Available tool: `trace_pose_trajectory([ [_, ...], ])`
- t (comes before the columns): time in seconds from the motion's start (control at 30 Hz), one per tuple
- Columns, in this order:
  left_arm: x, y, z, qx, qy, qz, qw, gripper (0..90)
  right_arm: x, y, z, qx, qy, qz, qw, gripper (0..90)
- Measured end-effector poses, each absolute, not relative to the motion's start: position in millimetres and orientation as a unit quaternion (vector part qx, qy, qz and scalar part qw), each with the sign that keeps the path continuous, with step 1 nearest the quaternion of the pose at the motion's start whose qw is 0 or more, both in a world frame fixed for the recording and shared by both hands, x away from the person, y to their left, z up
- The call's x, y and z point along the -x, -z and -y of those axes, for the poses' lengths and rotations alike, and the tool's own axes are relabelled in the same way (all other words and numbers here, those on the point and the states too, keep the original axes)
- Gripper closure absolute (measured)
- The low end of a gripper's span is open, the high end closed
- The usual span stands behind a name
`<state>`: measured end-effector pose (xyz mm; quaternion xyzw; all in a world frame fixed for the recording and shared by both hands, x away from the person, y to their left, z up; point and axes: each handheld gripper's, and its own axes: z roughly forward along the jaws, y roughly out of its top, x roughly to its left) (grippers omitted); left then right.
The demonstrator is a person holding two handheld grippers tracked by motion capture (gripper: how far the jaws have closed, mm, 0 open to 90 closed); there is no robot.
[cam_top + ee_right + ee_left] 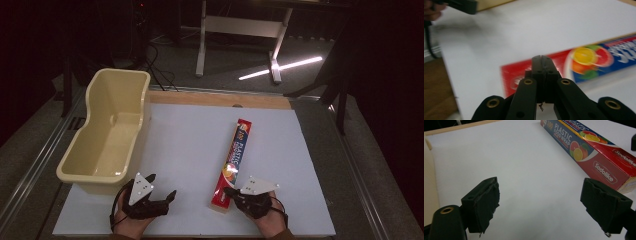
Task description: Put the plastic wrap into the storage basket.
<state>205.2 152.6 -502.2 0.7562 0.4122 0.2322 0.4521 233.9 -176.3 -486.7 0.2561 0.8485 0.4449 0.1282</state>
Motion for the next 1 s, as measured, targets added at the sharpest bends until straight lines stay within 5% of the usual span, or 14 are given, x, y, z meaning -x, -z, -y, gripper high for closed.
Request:
trace_pose_trajectory([
  [0.23, -205.1, 502.4, -151.7, -0.758, -0.232, -0.41, 0.451, 15.5, -219.4, 491.9, 140.9, -0.213, -0.433, -0.869, 0.11, 89.9],
  [0.6, -204.3, 501.8, -152.7, -0.757, -0.231, -0.41, 0.455, 15.5, -209.0, 502.8, 118.8, -0.205, -0.367, -0.896, 0.144, 90.0],
  [1.0, -204.3, 502.4, -152.9, -0.757, -0.231, -0.41, 0.453, 15.5, -208.7, 499.3, 158.4, -0.241, -0.33, -0.897, 0.169, 90.0],
])
